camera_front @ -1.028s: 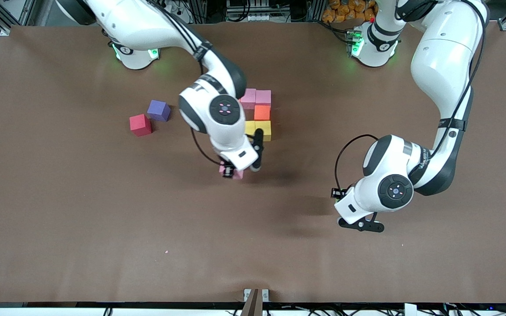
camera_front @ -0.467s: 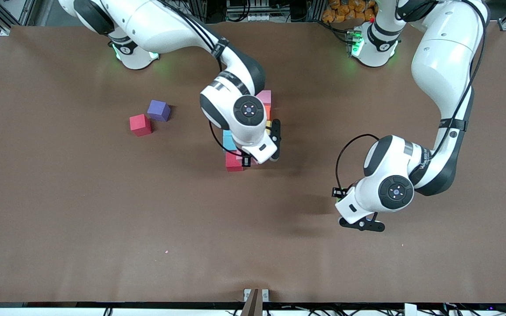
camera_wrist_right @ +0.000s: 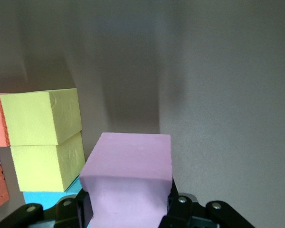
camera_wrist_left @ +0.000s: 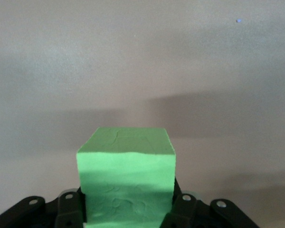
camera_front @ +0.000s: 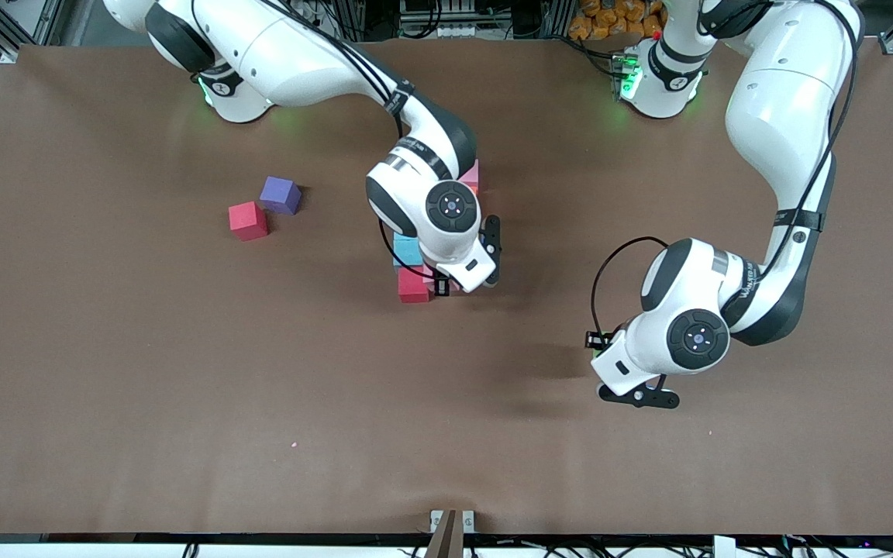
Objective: Form number 2 with 11 blocks
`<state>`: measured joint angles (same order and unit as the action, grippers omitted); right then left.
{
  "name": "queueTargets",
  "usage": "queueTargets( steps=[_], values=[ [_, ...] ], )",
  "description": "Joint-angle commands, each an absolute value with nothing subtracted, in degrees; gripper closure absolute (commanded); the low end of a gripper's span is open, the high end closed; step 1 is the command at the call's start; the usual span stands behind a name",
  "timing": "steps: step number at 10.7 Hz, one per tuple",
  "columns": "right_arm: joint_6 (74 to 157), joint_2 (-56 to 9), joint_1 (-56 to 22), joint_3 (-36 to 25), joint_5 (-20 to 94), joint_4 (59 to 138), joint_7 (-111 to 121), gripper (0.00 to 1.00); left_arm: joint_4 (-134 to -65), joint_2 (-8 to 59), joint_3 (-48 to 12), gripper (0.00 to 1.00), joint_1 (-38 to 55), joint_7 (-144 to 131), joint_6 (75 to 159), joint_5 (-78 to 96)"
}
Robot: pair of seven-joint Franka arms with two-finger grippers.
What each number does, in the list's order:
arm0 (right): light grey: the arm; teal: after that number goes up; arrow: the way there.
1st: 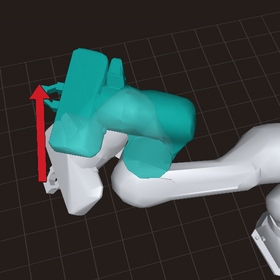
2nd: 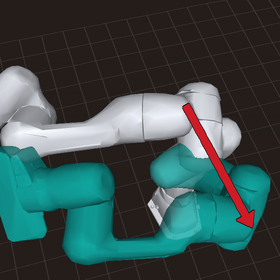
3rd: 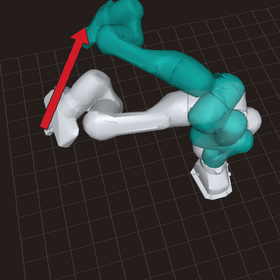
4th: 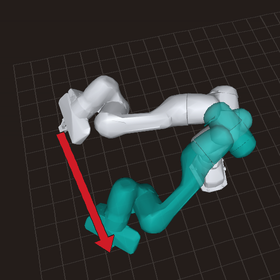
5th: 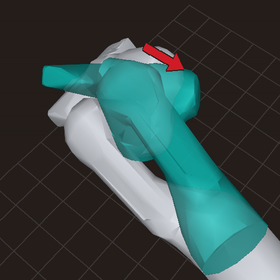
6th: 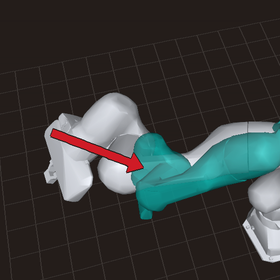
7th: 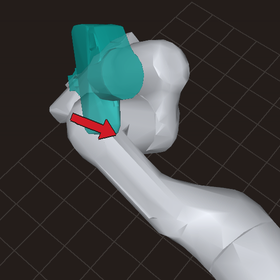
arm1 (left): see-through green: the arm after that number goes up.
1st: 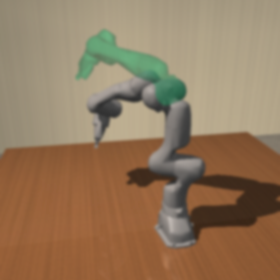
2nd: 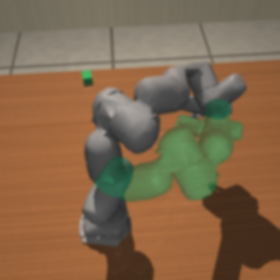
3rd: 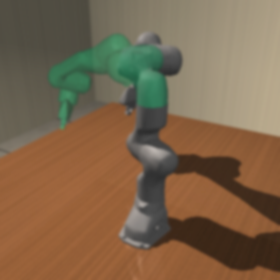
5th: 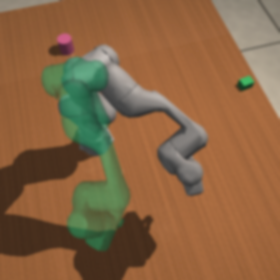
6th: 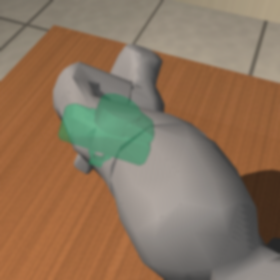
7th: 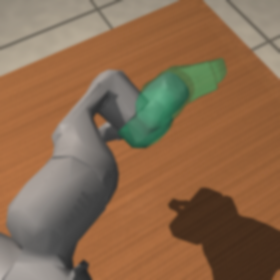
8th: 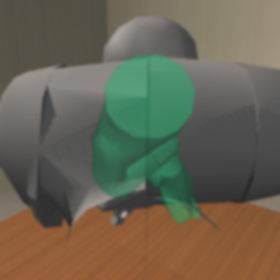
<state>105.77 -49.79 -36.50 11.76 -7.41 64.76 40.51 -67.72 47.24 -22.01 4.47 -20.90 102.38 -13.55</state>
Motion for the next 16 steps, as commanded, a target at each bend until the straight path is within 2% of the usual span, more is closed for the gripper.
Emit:
queueTargets(
  steps=[1,8,10,14,16],
  values=[
    [104.9,-52.9,-37.4,10.8,-6.9,60.6,40.9,0.78,-68.9,45.7,-23.3,0.78,4.6,-29.0,100.5,-13.9],
    [106.3,-55.5,-39.3,8.8,-7.1,59.2,39.6,0.78,-68.9,44.5,-28.2,0.78,3.7,-56.0,96.6,-13.6],
    [106.3,-56.1,-41.4,6.4,-7.1,59.2,39.6,0.78,-68.9,44.5,-28.2,0.79,3.8,-57.7,95.7,-13.7],
    [106.5,-57.1,-41.7,5.9,-7.2,59.2,39.2,0.78,-68.7,44.0,-27.9,0.80,3.9,-59.1,95.6,-13.9],
    [106.5,-57.5,-42.3,5.4,-7.3,59.2,38.0,0.78,-68.7,44.0,-28.0,0.80,4.1,-69.5,94.8,-13.6]
  ],
)
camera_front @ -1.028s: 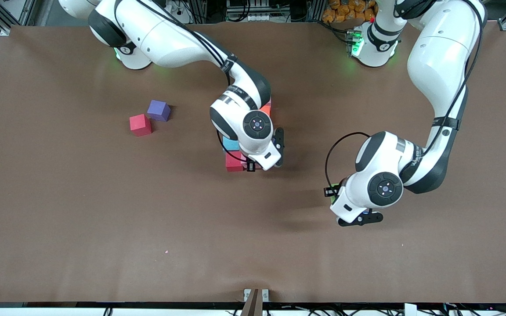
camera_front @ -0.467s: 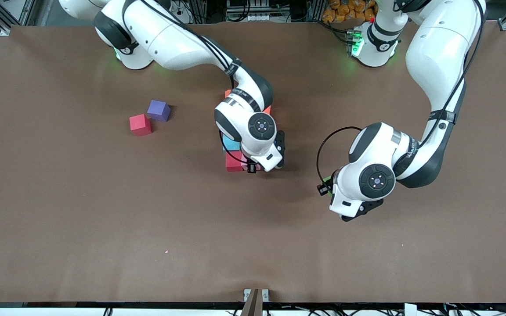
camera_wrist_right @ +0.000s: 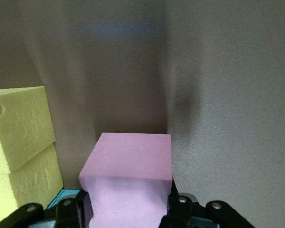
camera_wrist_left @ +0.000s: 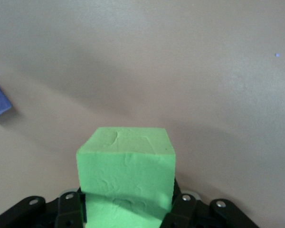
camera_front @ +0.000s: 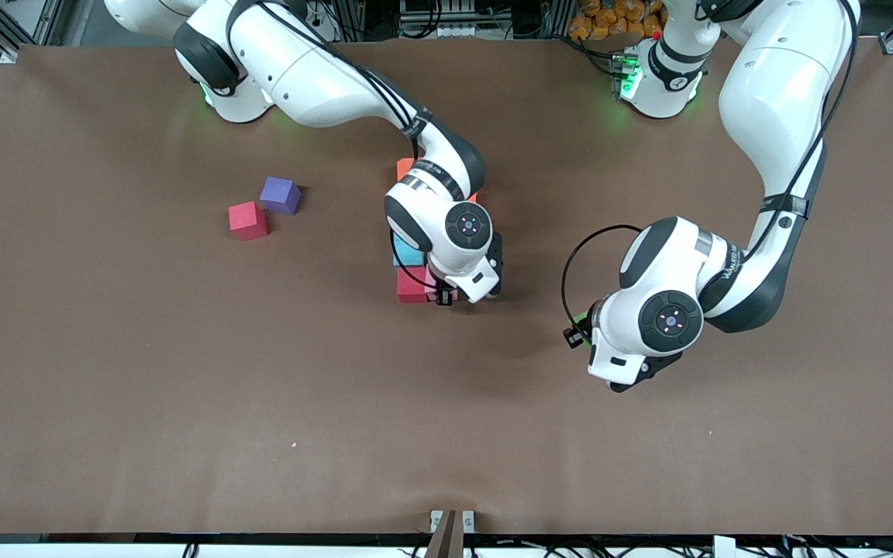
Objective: Form number 2 with 11 blocks
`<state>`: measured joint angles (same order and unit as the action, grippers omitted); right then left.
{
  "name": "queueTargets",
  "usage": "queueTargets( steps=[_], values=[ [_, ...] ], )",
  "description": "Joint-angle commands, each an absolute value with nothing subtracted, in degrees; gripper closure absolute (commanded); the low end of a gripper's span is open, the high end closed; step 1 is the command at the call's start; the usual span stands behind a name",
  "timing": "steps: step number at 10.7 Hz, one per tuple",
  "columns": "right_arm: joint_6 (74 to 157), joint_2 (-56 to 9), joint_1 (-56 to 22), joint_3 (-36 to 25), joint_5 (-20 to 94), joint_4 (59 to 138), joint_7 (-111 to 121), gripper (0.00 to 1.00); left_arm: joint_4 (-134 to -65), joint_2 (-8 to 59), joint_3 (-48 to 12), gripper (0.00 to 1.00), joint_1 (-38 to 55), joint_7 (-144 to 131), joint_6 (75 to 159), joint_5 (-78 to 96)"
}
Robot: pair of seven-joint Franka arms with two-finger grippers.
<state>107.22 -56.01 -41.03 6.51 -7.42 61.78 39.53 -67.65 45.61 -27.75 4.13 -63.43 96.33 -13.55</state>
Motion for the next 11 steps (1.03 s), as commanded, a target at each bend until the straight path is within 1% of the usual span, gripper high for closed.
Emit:
queueTargets(
  steps=[1,6,9,10,11],
  values=[
    [106.5,-57.6,-42.6,4.8,-7.3,59.3,38.0,0.78,-68.8,44.1,-28.0,0.79,4.8,-75.2,93.9,-13.9],
    [106.3,-57.9,-43.2,4.7,-8.1,59.7,37.6,0.78,-68.9,44.1,-28.5,0.77,4.8,-89.2,93.7,-13.7],
    [105.9,-57.9,-43.4,4.7,-9.5,59.9,37.7,0.78,-68.9,44.1,-28.4,0.71,4.7,-89.4,93.4,-14.6],
    [105.9,-57.9,-43.5,4.7,-9.9,59.9,37.7,0.78,-68.9,44.1,-28.5,0.78,4.4,-88.2,93.4,-14.7],
    [105.9,-58.0,-43.5,4.7,-10.7,60.0,37.7,0.78,-68.9,44.1,-28.5,0.81,5.0,-89.3,93.4,-14.6]
  ],
)
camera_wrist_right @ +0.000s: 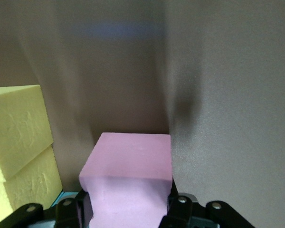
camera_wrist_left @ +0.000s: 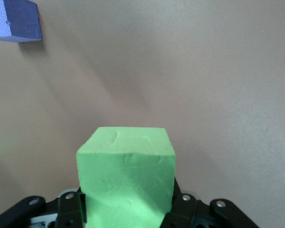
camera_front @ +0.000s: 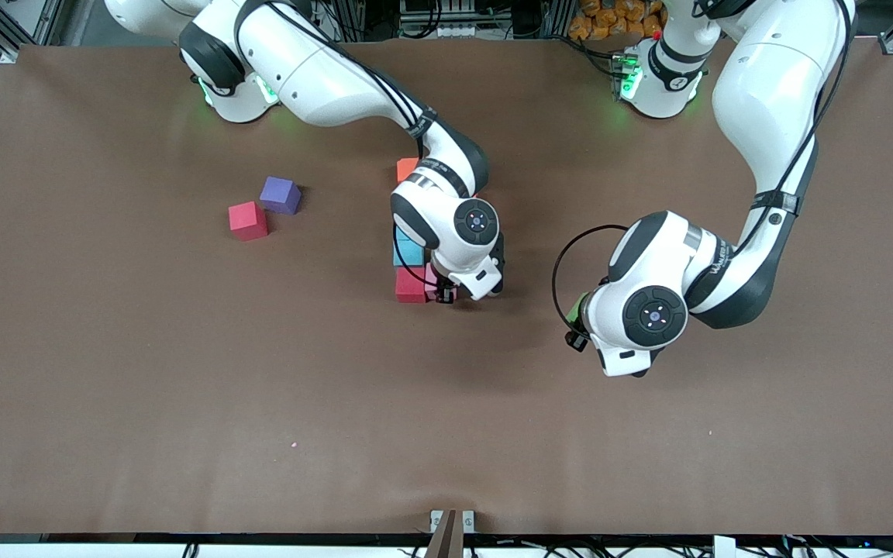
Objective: Form number 2 with 11 blocks
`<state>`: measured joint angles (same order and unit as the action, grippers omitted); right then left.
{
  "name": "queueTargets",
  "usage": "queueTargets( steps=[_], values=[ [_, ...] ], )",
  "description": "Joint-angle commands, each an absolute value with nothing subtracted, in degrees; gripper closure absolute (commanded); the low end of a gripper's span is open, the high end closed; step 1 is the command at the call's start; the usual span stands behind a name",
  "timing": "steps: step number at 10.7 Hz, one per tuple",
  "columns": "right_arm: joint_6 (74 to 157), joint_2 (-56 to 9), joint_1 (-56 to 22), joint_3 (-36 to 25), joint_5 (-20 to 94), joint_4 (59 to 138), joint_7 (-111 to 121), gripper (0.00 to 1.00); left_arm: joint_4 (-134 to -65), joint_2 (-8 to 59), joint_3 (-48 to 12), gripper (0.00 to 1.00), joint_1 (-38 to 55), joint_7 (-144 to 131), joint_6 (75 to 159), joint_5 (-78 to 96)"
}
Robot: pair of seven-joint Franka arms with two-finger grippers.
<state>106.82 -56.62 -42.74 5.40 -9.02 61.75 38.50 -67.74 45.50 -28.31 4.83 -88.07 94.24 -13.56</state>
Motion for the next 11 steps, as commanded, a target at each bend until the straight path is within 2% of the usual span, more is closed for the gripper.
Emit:
queueTargets(
  steps=[1,11],
  values=[
    [105.7,-57.9,-43.6,4.7,-11.3,60.0,37.8,0.78,-68.9,44.2,-28.5,0.81,5.3,-89.6,93.4,-14.6],
    [104.0,-57.9,-44.3,4.7,-13.9,60.0,38.4,0.77,-70.1,44.6,-28.5,0.77,5.3,-101.8,93.6,-13.6]
  ],
)
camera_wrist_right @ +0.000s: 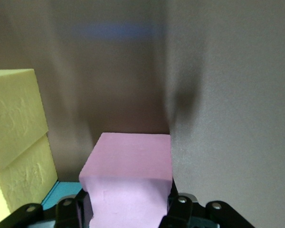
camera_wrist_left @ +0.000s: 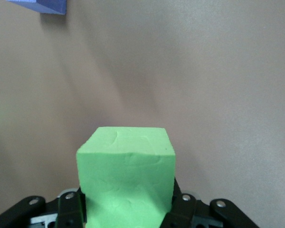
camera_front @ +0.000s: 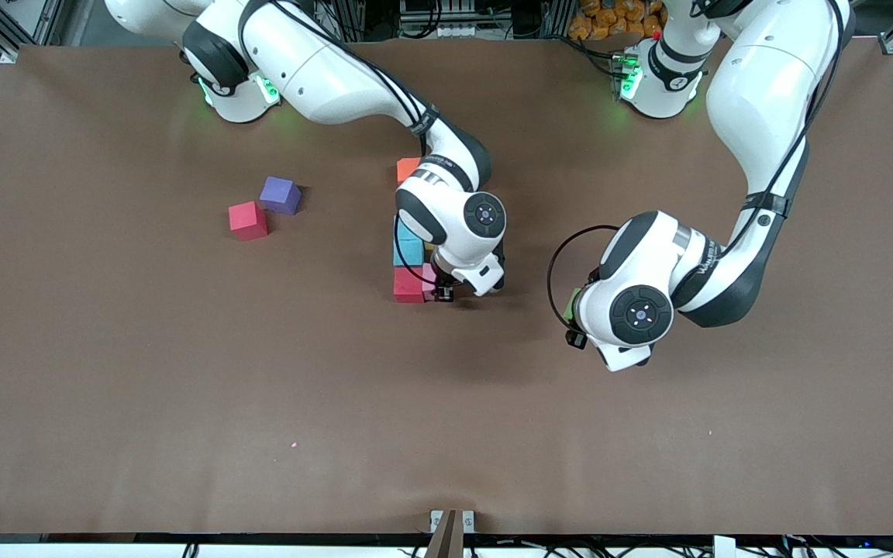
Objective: Form number 2 with 11 blocks
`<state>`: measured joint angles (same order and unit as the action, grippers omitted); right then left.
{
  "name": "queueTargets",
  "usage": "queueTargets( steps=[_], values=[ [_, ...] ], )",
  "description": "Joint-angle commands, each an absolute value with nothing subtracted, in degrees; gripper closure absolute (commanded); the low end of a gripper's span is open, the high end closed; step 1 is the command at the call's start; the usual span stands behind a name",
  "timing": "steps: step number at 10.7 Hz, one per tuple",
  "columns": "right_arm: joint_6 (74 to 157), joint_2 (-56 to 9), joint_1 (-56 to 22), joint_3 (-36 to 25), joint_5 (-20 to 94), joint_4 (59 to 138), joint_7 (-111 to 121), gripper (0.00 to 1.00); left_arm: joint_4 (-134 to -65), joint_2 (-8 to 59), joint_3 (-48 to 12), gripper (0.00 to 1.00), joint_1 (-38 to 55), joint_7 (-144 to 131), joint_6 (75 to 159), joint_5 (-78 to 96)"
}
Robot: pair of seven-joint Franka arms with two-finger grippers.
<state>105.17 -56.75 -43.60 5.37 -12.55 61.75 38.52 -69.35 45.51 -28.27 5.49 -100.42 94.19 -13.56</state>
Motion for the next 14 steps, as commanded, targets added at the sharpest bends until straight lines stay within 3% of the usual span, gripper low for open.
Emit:
queueTargets(
  steps=[1,3,4,5,6,14],
  values=[
    [104.0,-57.9,-44.3,4.7,-13.9,60.0,38.4,0.77,-70.1,44.7,-28.5,0.77,5.5,-102.5,93.6,-13.3],
    [104.0,-57.9,-44.4,4.7,-14.6,60.0,38.4,0.77,-71.2,44.8,-28.5,0.77,6.1,-105.8,93.6,-12.6],
    [104.0,-58.0,-44.5,4.7,-14.6,60.0,38.3,0.69,-71.2,44.8,-28.5,0.77,6.0,-105.9,93.6,-12.5],
    [104.1,-58.0,-44.6,4.8,-14.5,60.0,37.9,0.15,-71.5,44.8,-28.5,0.77,6.0,-105.8,93.6,-12.7],
    [104.1,-58.0,-45.1,4.8,-14.3,60.0,37.7,0.00,-71.5,44.9,-28.4,0.77,6.0,-105.8,93.6,-12.7],
    [99.7,-53.9,-45.8,5.4,-11.3,59.9,37.8,0.00,-74.3,44.9,-28.5,0.77,6.2,-108.9,95.0,-11.2]
  ],
)
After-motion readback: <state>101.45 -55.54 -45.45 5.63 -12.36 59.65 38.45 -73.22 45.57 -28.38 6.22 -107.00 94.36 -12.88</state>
